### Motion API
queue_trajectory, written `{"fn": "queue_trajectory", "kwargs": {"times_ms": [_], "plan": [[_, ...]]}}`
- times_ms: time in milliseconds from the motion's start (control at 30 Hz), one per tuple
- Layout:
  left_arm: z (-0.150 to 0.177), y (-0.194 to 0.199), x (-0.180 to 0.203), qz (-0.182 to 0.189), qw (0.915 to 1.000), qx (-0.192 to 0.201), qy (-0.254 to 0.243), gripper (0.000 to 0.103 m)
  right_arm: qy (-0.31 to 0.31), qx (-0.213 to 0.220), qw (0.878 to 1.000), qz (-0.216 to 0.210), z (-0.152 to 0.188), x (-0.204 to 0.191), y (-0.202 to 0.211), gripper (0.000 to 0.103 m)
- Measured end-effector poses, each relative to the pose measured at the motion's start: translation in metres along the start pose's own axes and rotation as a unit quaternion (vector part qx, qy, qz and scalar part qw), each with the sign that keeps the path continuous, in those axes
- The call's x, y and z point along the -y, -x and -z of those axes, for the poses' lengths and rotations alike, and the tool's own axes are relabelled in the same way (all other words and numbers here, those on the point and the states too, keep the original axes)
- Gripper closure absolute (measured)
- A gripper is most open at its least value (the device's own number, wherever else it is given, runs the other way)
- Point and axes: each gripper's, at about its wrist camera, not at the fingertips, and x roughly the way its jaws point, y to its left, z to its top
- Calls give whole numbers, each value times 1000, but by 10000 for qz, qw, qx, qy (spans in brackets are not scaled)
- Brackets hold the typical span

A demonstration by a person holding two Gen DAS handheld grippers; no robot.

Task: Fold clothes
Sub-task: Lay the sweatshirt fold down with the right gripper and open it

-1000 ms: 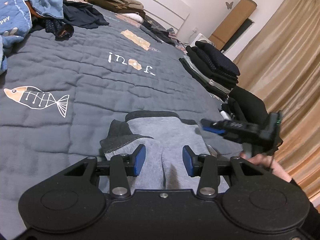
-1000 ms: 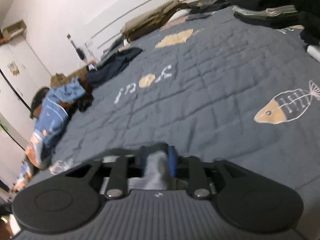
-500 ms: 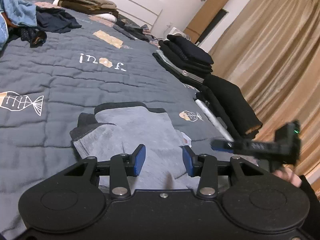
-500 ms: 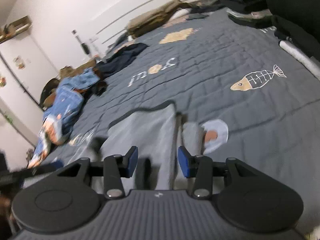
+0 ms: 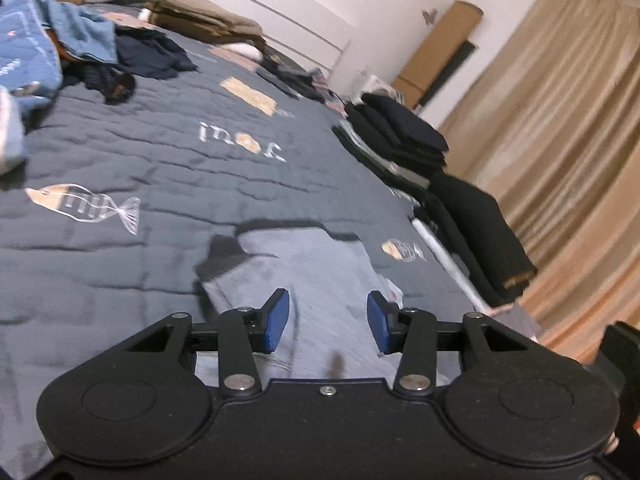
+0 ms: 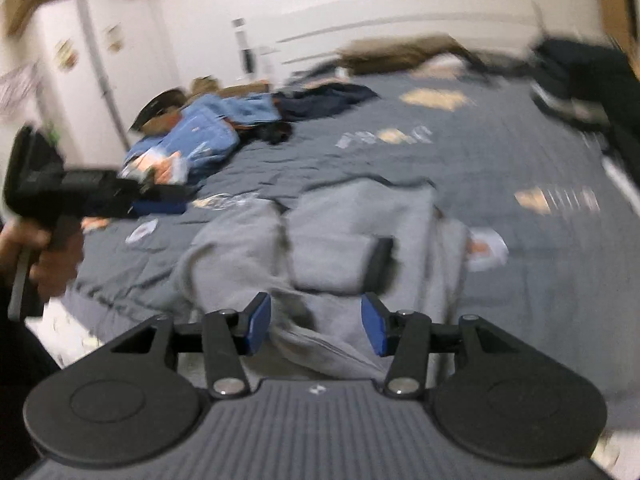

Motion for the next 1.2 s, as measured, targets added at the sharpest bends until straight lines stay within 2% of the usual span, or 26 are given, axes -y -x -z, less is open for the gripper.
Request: {"fn": "queue_trajectory", "kwargs": {"times_ms": [133,233,433,667,833,900,933,967,1033,1067,1200], "plan": [[-4,11,-5,-63,9999,86,26,59,540,73,9983,-212,-14,-38,-16,52],[-4,16,-4,-146,9998,90,-111,52,905,63,9954,-292,-18,-61,-34,52],[3,25,-11,-301,9990,7,-337,52,1689,-38,9851,-315,-17,-99,-66,51],[9,36,-30,-488,9980,-102,-377,52,2334,-149,9722,-133,-10,-124,-93,40],[8,44,-41,-547,9980,-91,-315,52,2854,-187,9581,117,-8,-131,-107,38],[8,47,-43,-543,9981,-70,-296,52,3013,-254,9531,137,-5,-132,-111,43],[7,48,-44,-547,9981,-62,-294,52,3057,-293,9516,157,-4,-132,-114,53],[7,49,-45,-554,9980,-55,-295,52,3101,-331,9500,178,-3,-132,-116,70],[7,51,-47,-566,9980,-53,-268,52,2909,-253,9561,249,-9,-128,-114,85],[7,52,-48,-572,9980,-53,-252,52,2797,-201,9595,255,-12,-125,-111,89],[5,55,-49,-552,9983,-11,-205,52,2114,245,9766,308,-31,-107,-89,91]]}}
